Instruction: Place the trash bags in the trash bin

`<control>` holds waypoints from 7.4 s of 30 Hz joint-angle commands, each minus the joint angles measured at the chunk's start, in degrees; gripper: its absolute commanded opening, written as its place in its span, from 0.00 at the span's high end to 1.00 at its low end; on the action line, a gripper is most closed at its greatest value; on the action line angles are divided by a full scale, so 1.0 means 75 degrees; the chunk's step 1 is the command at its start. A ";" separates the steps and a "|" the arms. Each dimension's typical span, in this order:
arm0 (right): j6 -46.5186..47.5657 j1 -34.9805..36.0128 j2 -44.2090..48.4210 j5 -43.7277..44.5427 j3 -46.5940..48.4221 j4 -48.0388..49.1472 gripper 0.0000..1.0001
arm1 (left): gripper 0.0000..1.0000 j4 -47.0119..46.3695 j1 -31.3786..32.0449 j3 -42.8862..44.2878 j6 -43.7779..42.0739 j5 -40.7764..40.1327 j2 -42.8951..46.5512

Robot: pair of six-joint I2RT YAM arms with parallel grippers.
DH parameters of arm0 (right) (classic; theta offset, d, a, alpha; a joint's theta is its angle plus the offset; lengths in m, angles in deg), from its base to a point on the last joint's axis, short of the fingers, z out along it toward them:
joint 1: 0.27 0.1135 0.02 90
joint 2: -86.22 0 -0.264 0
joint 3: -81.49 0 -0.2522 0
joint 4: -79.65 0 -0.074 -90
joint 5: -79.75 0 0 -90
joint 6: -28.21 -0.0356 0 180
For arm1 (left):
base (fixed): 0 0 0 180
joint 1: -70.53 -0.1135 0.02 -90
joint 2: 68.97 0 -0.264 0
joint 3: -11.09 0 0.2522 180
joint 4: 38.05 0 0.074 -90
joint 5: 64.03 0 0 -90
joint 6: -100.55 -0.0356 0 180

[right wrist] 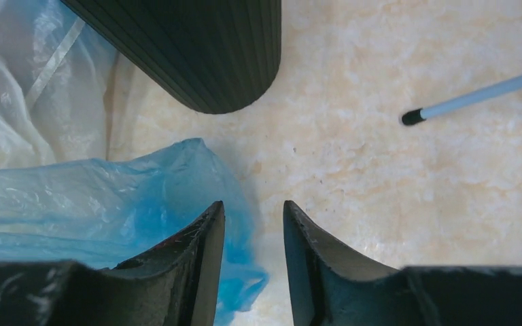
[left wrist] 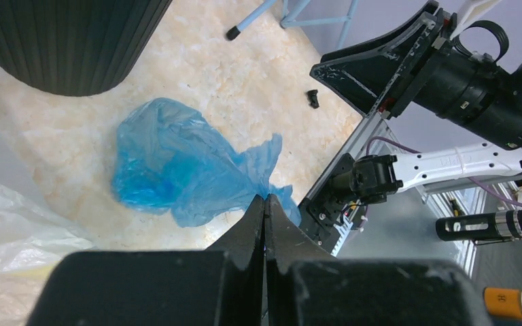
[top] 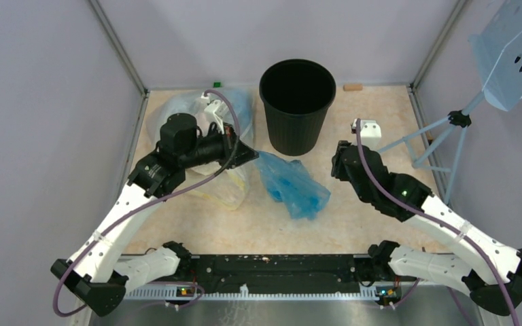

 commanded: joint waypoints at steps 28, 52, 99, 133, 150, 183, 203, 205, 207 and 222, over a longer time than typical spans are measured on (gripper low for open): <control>0.0368 -0.0037 0.0088 -0.4152 -0.4289 0.4828 0.30 | 0.97 0.0225 -0.0002 -0.0059 -0.0796 -0.0826 0.0533; 0.0170 -0.0037 0.0395 -0.2390 0.0218 0.0394 1.00 | 0.97 -0.0390 -0.1530 0.1583 -0.0794 -0.2124 -0.2079; -0.0352 -0.0045 -0.0592 -0.3760 -0.1147 0.2101 1.00 | 0.40 -0.4793 0.1514 -0.5889 0.5969 -0.2701 0.1298; -0.0918 -0.0037 0.0593 -0.0334 -0.0402 -0.0911 1.00 | 1.00 -0.3933 0.2362 -0.4804 0.5668 -0.5514 -0.1817; 0.0630 -0.0039 0.2274 -0.0600 0.0281 0.0596 1.00 | 1.00 -0.1997 0.2352 -0.2994 0.1921 -0.6403 0.1172; 0.5029 -0.1987 -0.5268 0.0161 0.9940 0.3603 1.00 | 1.00 -0.4787 0.1968 0.7288 -0.4126 -0.8120 -0.4804; 0.3677 -0.2423 -0.4747 0.0228 0.7236 0.3673 1.00 | 1.00 -0.4541 0.0374 0.4015 -0.0782 -0.6218 -0.3948; 0.3298 -0.2484 -0.4629 0.0441 0.7014 0.3195 1.00 | 1.00 -0.4454 0.0377 0.3564 -0.0511 -0.6047 -0.3765; 0.3070 -0.2515 -0.4569 0.0547 0.6986 0.2743 1.00 | 1.00 -0.4485 0.0370 0.3179 -0.0317 -0.5986 -0.3555; 0.2298 -0.2545 -0.3962 -0.0381 0.6919 0.1320 1.00 | 1.00 -0.3920 0.0375 0.3064 0.0050 -0.5503 -0.2674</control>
